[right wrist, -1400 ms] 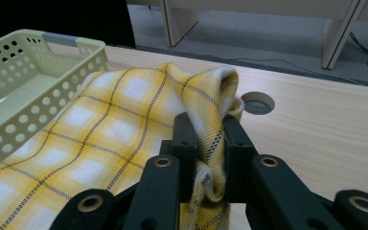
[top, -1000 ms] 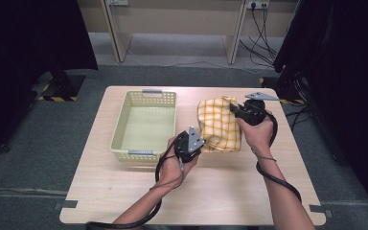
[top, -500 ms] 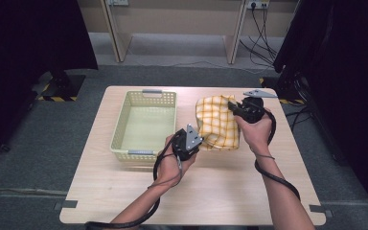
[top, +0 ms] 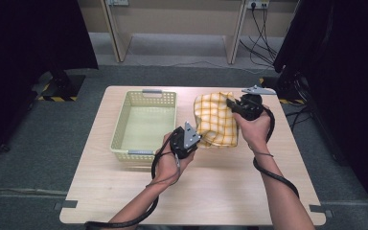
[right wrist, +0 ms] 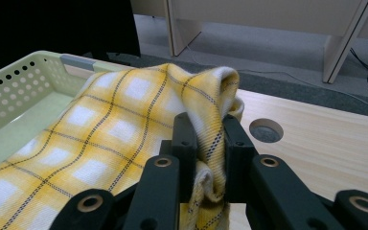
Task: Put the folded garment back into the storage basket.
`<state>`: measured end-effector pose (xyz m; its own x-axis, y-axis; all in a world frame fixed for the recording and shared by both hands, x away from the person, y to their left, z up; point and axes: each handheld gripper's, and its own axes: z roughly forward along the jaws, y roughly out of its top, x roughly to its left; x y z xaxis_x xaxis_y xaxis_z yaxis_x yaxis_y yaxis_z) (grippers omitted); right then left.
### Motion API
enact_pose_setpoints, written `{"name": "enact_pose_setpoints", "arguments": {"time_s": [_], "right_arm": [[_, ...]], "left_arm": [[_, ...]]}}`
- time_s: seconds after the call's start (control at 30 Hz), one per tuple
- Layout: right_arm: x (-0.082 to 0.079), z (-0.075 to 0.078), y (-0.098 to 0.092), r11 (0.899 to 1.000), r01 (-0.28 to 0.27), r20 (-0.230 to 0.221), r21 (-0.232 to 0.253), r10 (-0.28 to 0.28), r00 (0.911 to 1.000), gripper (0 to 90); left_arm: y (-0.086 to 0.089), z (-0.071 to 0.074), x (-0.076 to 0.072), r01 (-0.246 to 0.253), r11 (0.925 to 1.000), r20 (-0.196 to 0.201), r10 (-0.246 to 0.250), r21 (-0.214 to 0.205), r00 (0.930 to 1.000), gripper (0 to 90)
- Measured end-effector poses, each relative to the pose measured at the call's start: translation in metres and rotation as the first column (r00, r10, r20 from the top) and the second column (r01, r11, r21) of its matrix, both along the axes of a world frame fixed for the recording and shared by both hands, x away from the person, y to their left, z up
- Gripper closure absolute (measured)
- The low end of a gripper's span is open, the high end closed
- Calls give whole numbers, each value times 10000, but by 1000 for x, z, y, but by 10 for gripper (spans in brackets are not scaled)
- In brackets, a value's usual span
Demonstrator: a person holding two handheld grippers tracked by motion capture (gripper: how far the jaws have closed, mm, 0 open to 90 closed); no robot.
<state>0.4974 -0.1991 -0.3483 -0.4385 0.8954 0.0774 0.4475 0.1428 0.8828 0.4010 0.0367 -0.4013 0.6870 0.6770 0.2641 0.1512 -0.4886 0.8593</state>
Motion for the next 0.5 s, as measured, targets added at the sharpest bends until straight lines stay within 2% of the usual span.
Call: {"name": "enact_pose_setpoints", "arguments": {"time_s": [0.5], "right_arm": [[4,5,14,9999,-129,48,48,129,9999,799]], "left_arm": [[13,5,2,-245,9997,42,245,26,9997,794]]}}
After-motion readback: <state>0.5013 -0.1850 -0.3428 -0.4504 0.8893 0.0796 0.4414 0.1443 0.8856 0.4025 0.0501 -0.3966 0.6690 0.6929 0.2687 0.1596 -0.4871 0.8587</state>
